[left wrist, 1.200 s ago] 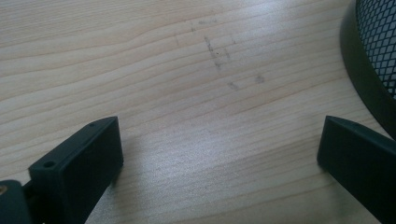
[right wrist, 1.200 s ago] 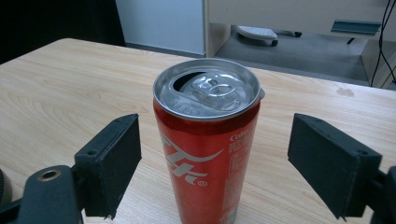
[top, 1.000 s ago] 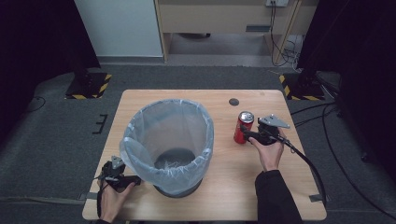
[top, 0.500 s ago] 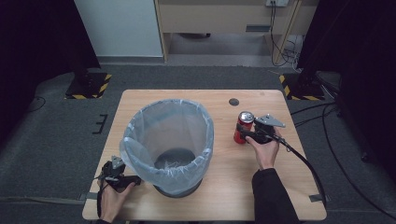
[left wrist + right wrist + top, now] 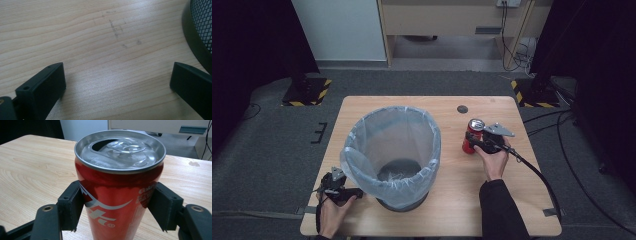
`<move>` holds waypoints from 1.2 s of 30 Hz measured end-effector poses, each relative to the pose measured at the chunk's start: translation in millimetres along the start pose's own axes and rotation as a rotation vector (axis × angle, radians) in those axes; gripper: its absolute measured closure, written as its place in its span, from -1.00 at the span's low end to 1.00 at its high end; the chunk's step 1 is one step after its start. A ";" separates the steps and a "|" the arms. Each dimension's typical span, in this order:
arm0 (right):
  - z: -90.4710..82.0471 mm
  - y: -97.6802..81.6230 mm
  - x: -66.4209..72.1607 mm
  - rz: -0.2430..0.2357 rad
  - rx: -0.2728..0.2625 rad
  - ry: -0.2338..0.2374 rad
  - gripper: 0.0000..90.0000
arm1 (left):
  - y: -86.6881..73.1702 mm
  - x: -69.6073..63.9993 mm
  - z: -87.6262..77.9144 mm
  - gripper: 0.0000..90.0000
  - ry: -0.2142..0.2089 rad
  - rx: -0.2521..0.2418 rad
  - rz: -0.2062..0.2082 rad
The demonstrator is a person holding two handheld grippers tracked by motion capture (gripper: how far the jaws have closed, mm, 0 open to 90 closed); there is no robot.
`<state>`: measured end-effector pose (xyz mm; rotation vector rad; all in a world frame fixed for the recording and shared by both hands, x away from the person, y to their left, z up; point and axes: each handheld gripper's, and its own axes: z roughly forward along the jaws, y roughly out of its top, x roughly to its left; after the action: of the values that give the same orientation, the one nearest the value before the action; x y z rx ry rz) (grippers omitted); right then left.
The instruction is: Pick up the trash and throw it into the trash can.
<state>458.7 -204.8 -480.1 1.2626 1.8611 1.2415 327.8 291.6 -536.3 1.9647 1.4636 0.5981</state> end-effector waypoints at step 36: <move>-89.1 44.7 18.0 0.018 -0.286 0.183 -0.25 | 0.0 -0.6 0.0 -1.00 0.000 0.000 0.001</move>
<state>395.2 -216.3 -402.0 1.0423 1.7194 1.6137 327.6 291.1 -536.3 1.9654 1.4625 0.5984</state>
